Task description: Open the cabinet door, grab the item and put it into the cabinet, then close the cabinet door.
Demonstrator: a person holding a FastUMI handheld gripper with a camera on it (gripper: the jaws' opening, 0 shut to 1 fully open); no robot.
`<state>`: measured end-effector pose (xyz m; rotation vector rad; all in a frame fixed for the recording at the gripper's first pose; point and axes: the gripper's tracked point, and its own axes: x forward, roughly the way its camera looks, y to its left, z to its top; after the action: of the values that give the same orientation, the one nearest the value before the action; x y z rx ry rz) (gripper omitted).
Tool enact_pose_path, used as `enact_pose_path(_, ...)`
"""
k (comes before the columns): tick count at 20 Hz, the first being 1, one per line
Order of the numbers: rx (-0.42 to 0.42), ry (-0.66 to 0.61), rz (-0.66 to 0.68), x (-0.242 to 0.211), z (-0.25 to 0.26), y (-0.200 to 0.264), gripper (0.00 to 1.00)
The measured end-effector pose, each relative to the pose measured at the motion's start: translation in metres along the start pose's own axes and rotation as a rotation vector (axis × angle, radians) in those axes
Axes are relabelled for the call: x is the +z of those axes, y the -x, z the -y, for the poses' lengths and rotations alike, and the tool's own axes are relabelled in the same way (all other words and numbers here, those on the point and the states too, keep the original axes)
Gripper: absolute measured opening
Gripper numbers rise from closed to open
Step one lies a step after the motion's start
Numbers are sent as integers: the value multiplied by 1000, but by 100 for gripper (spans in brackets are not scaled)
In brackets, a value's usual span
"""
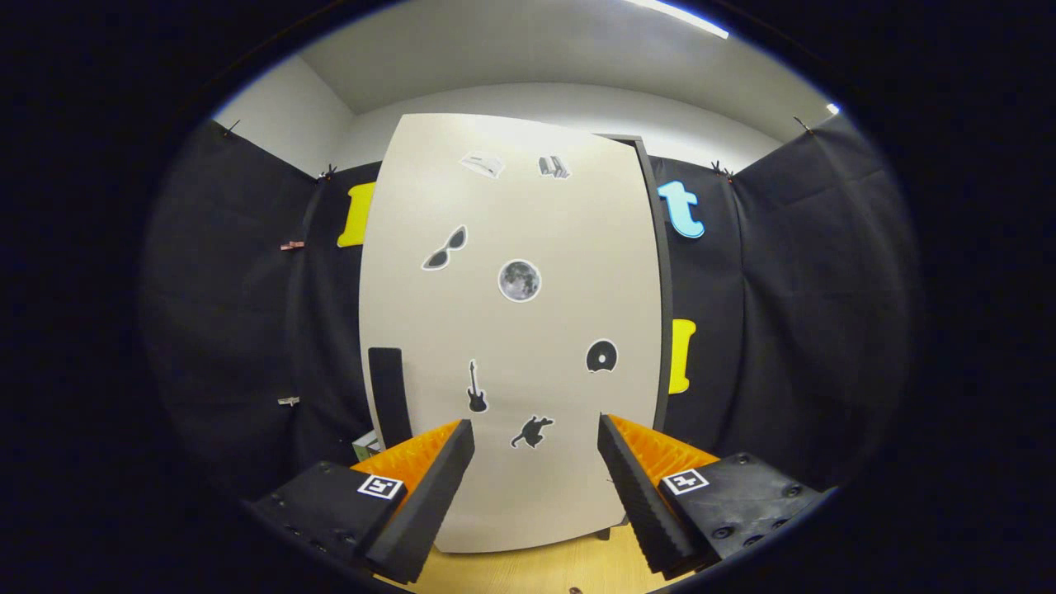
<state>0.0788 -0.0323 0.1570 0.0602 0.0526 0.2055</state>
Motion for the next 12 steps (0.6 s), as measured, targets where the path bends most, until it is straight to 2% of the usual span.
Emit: enact_pose_path(12, 45, 59, 26, 7, -12, -5, 98)
